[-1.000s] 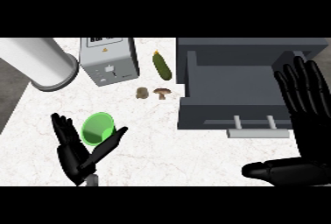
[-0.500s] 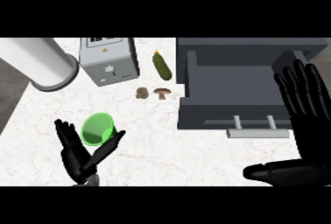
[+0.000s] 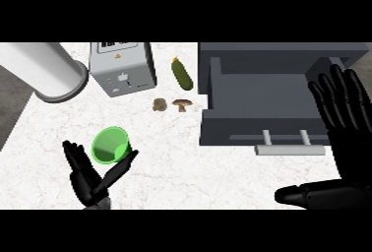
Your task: Pick up the cup, place it into the drawer and close the drawer
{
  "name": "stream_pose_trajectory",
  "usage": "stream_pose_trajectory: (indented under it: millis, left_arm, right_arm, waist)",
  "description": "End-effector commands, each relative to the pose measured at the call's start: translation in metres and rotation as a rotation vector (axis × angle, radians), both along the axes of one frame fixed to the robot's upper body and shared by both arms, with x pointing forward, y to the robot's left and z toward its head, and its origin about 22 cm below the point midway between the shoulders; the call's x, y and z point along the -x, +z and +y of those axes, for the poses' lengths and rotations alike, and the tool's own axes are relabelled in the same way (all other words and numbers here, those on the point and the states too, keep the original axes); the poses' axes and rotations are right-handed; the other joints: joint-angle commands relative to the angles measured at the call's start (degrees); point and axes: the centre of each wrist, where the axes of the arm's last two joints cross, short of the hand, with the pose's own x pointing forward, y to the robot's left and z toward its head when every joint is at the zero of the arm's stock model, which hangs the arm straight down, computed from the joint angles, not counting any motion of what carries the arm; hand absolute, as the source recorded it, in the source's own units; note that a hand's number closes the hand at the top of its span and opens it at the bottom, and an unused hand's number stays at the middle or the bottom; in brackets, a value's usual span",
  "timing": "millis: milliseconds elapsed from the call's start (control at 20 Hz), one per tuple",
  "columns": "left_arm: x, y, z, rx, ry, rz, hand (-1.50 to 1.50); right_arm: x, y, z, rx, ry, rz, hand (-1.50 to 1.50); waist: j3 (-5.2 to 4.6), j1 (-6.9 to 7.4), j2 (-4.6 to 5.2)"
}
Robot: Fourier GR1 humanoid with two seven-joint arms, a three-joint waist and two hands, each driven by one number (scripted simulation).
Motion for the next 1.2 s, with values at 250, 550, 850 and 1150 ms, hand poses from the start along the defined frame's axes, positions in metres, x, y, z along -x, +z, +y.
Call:
stream_pose_trajectory:
  millis: [250,550,850,1150]
  left_arm:
    - [-0.005,-0.026,-0.003,0.006,-0.022,-0.008,-1.50]
    - [-0.001,-0.037,0.002,0.004,-0.057,-0.037,-1.50]
    - [-0.027,-0.035,0.020,0.050,-0.045,-0.089,-1.50]
    - [-0.029,-0.031,0.025,0.110,-0.084,-0.131,-1.50]
  right_arm:
    - [0.003,0.018,-0.005,0.010,0.008,-0.006,-1.50]
    - [-0.010,-0.009,0.000,-0.010,-0.014,0.012,-1.50]
    - [0.007,0.006,0.000,0.007,0.006,-0.006,-1.50]
    - [0.011,0.013,0.003,0.006,0.006,-0.003,-1.50]
  waist:
    - [-0.02,-0.11,0.02]
    - [-0.01,-0.03,0.07]
    - [-0.02,-0.20,0.06]
    - [-0.02,-0.15,0.02]
